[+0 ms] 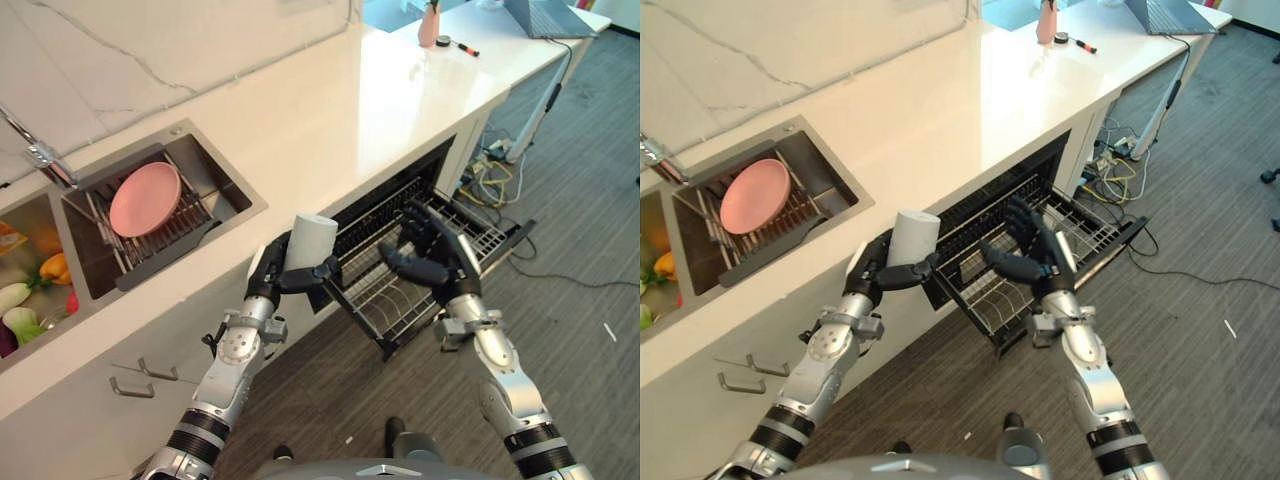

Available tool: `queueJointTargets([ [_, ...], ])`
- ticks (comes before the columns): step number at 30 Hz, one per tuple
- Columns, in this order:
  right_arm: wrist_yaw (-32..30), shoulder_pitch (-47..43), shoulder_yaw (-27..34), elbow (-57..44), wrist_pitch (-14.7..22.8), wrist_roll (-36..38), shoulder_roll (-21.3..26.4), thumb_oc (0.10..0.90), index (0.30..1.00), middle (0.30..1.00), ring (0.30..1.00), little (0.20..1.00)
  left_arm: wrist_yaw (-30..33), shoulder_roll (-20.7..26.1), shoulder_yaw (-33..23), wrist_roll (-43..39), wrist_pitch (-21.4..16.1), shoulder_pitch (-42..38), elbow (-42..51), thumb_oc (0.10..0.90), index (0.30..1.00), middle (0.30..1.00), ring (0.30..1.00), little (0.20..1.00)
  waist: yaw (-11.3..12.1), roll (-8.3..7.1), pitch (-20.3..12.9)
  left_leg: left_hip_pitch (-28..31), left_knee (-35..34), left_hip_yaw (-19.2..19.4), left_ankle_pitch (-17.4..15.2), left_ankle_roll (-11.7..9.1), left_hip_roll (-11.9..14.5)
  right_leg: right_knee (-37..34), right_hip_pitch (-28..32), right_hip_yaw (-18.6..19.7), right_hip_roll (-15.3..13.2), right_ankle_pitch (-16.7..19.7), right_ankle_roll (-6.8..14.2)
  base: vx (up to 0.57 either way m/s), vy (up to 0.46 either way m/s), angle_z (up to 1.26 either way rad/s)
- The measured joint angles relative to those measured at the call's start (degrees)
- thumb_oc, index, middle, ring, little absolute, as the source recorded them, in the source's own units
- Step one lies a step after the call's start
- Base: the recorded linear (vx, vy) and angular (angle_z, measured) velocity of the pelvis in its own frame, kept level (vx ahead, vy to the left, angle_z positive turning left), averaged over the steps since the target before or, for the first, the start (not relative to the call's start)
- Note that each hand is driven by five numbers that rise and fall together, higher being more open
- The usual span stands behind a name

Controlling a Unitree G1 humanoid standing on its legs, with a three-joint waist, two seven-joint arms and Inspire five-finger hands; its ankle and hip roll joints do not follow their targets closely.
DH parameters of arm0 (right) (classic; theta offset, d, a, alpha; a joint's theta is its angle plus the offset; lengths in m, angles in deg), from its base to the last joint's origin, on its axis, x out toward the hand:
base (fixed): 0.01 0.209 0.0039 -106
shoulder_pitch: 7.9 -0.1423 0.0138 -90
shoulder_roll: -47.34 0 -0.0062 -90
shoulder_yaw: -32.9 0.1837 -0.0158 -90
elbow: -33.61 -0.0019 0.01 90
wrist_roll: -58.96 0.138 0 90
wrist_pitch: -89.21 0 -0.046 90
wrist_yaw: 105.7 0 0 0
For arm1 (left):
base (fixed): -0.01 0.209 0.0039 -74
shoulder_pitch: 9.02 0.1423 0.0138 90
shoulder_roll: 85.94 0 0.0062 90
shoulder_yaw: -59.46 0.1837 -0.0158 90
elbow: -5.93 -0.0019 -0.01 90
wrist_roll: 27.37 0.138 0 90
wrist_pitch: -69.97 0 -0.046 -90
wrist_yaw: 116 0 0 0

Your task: Place the dishes in the dishwasher.

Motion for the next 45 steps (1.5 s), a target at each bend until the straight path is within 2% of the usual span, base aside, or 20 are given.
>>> queueJointTargets([
  [5, 0.07, -0.2, -3.1, -0.04, -0.2, 5.93, -0.07, 0.8, 0.9, 0.9, 0.9, 0.9, 6.38, -0.3, 4.11, 6.35, 0.01, -3.49, -1.87, 0.4, 0.3, 0.3, 0.3, 0.3, 0.24, 0.15, -1.38, -0.74, -0.26, -1.46, 0.15, -0.22, -0.01, -0.21, -0.02, -1.1, -0.17, 0.2, 0.14, -0.01, -0.061, 0.12],
  [8, -2.67, -0.26, -6.1, -1.92, -0.18, 11.1, 0.27, 0.8, 0.9, 0.9, 0.9, 0.9, 13.43, -0.31, 8.66, 14.8, 0.07, -8.36, -6.44, 0.4, 0.3, 0.3, 0.3, 0.3, -0.2, 0.64, -1.9, -0.9, -0.23, -1.45, 0.15, -0.22, -0.07, 0.0, -0.52, -0.87, -0.24, 0.23, 0.29, -0.02, -0.063, -0.02],
  [11, -3.77, -0.71, -8.37, -4.41, -0.09, 12.64, 0.49, 0.8, 0.9, 0.9, 0.9, 0.9, 16.62, -0.44, 10.02, 21.19, 1.12, -11.21, -9.87, 0.4, 0.3, 0.3, 0.3, 0.3, -1.21, 1.2, -2.39, -1.36, -0.26, -0.7, 0.16, -0.21, -0.14, 0.59, -2.11, 0.16, -0.22, 0.23, 0.44, -0.02, -0.045, -0.16],
  [14, -5.4, -2.3, -11.05, -6.14, -0.1, 15.44, 1.9, 0.8, 0.9, 0.9, 0.9, 0.9, 20.53, -0.57, 11.91, 27.54, 3.17, -14.01, -13.91, 0.4, 0.3, 0.3, 0.3, 0.3, -1.14, 1.29, -2.45, -1.52, -0.29, 1.05, 0.19, -0.15, -0.23, 2.22, -4.29, 2.08, -0.22, 0.26, 0.47, -0.01, -0.011, -0.3],
  [20, -6.16, -2.43, -10.68, -6.16, 0.02, 15.98, 2.1, 0.8, 0.9, 0.9, 0.9, 0.9, 21.74, -0.56, 11.93, 30.44, 3.43, -14.44, -13.83, 0.4, 0.3, 0.3, 0.3, 0.3, -1.94, 1.33, -2.48, -1.69, -0.24, 1.09, 0.28, -0.13, -0.32, 2.38, -4.64, 2.24, -0.21, 0.3, 0.45, -0.01, -0.02, -0.03],
  [22, -9.07, -4.57, -13.23, -6.31, 0.49, 17.5, 1.8, 0.8, 0.9, 0.9, 0.9, 0.9, 24.35, -1.18, 13.22, 32.65, 5.96, -15.15, -13.88, 0.4, 0.3, 0.3, 0.3, 0.3, -2.14, 1.44, -2.48, -1.99, -0.24, 1.47, 0.61, 0.37, -0.4, 2.69, -5.4, 2.51, -0.44, 0.27, 0.46, -0.01, -0.047, -0.09],
  [24, -15.21, -5.25, -13.74, -6.11, 2.15, 17.92, -2.09, 0.8, 0.9, 0.9, 0.9, 0.9, 28.52, -2.85, 14.51, 35.2, 9.14, -17.11, -15.09, 0.4, 0.3, 0.3, 0.3, 0.3, -2.15, 2.05, -2.55, -2.19, -0.9, 1.51, 1.13, 1.1, -0.7, 2.87, -6.03, 2.82, -0.44, 0.33, 0.46, 0.0, -0.008, -0.07],
  [31, -20.44, -5.28, -15.34, -6.85, 6.19, 18.06, -4.77, 0.8, 0.9, 0.9, 0.9, 0.9, 31.0, -2.92, 15.95, 39.28, 10.83, -21.17, -16.07, 0.4, 0.3, 0.3, 0.3, 0.3, -2.72, 2.87, -2.57, -2.18, -0.93, 1.42, 1.19, 1.13, -0.7, 2.92, -5.65, 2.47, -0.55, 0.47, 0.17, 0.01, -0.001, 0.02],
  [37, -23.42, -4.23, -18.3, -6.79, 6.26, 19.74, -4.85, 0.8, 0.9, 0.9, 0.9, 0.9, 34.45, -3.15, 16.01, 40.91, 13.16, -21.45, -16.05, 0.4, 0.3, 0.3, 0.3, 0.3, -2.59, 3.54, -2.7, -1.98, -0.92, 0.49, 1.21, 1.1, -0.7, 1.89, -4.16, 1.41, -0.72, 0.47, 0.18, 0.01, 0.008, 0.1],
  [45, -23.15, -3.63, -19.73, -6.76, 5.77, 20.75, -2.15, 0.8, 0.9, 0.9, 0.9, 0.9, 35.14, -3.15, 15.31, 41.18, 13.13, -21.46, -14.53, 0.4, 0.3, 0.3, 0.3, 0.3, -2.47, 3.53, -2.7, -2.31, -0.92, -1.46, 1.26, 1.02, -0.77, 0.96, -2.49, -0.89, -1.05, 0.37, 0.33, 0.02, 0.005, 0.15],
])
